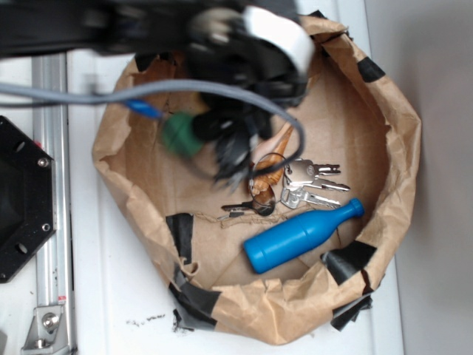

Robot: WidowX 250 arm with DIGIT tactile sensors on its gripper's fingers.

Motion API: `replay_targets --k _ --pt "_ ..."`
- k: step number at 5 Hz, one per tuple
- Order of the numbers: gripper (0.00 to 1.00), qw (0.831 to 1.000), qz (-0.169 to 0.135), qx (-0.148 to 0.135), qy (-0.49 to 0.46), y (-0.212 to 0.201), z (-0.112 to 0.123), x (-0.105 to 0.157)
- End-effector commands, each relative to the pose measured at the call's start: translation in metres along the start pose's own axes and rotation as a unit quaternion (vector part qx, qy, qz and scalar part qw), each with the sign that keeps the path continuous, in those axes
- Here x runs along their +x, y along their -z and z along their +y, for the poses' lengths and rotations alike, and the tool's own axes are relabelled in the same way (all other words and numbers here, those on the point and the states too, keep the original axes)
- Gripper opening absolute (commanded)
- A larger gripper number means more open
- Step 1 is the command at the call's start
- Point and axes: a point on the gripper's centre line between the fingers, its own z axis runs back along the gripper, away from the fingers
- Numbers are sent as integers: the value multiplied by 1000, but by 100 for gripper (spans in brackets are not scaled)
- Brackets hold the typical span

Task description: Grab the green sponge.

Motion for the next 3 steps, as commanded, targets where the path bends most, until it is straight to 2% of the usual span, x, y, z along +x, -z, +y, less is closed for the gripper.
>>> replay_targets --k 1,3 --pt "0 994 -14 -16 -103 -50 -12 20" --pt "0 988 -14 -35 -148 -45 -11 27"
